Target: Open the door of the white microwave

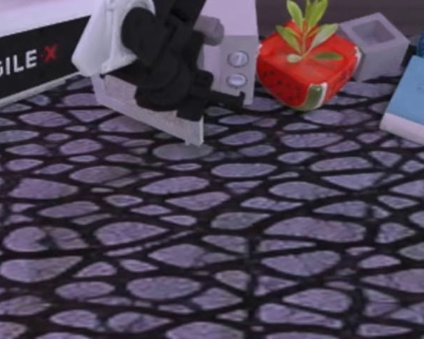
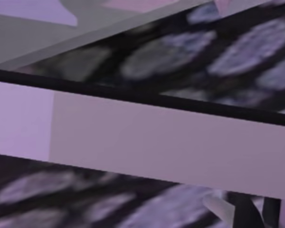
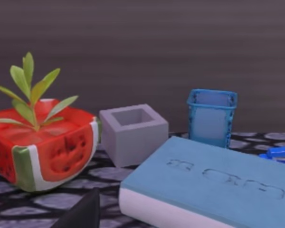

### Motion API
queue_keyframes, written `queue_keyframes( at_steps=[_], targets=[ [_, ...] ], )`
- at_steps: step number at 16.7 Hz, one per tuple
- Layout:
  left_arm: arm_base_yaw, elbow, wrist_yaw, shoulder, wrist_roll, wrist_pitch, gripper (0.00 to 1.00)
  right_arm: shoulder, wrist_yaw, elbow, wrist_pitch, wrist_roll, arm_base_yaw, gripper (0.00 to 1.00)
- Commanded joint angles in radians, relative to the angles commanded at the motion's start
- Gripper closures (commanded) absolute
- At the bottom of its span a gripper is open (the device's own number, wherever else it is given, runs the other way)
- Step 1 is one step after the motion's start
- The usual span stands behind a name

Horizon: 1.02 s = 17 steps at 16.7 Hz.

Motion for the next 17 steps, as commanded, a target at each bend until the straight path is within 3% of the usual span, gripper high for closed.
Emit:
queue_keyframes(
  at_steps=[3, 17],
  targets=[
    [0.014, -0.041, 0.026, -0.037, 0.049, 0.021, 1.0, 0.0, 0.0, 0.0, 0.0, 0.0, 0.0, 0.0],
    [0.014, -0.042, 0.027, -0.038, 0.051, 0.021, 1.0, 0.0, 0.0, 0.0, 0.0, 0.0, 0.0, 0.0]
  ],
)
